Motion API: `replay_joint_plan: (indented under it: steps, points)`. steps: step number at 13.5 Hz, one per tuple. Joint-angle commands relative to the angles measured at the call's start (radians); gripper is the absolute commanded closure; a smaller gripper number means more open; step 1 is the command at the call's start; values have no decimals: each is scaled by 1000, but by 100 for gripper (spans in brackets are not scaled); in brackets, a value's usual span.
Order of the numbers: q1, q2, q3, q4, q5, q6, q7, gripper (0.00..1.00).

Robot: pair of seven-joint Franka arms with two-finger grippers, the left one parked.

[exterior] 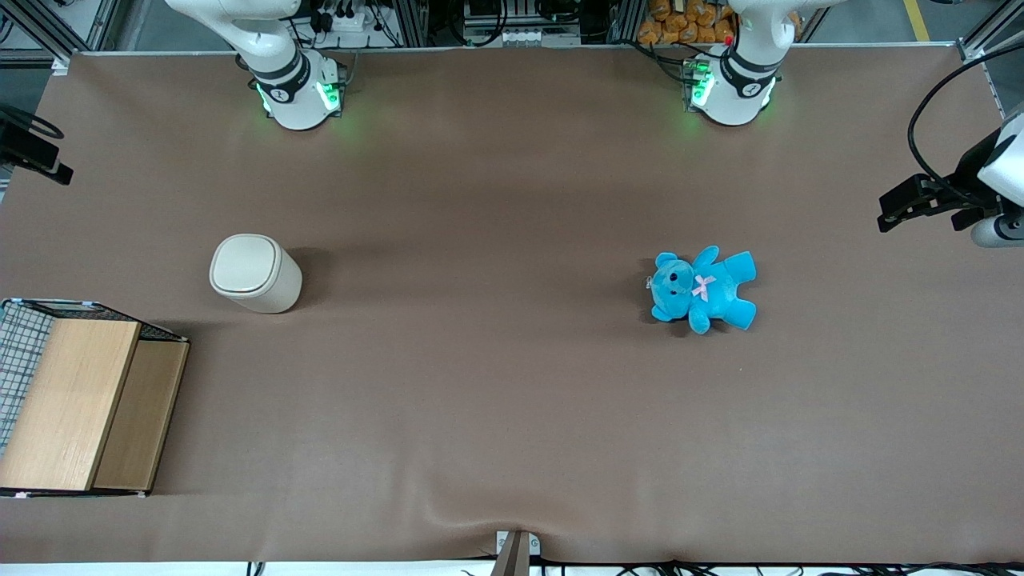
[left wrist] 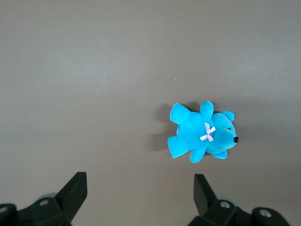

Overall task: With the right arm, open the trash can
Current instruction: 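Move the right gripper out toward the small white trash can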

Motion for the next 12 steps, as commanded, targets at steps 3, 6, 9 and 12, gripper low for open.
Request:
replay_joint_plan:
  steps: [3,6,9,12]
  points:
    - [-9,-15,3,4,-13,0,-8,0]
    - [-9,-11,4,4,-12,-5,-11,0]
    - [-8,7,4,-36,-13,-36,-35,0]
    - [-6,24,4,-137,-13,-25,-35,0]
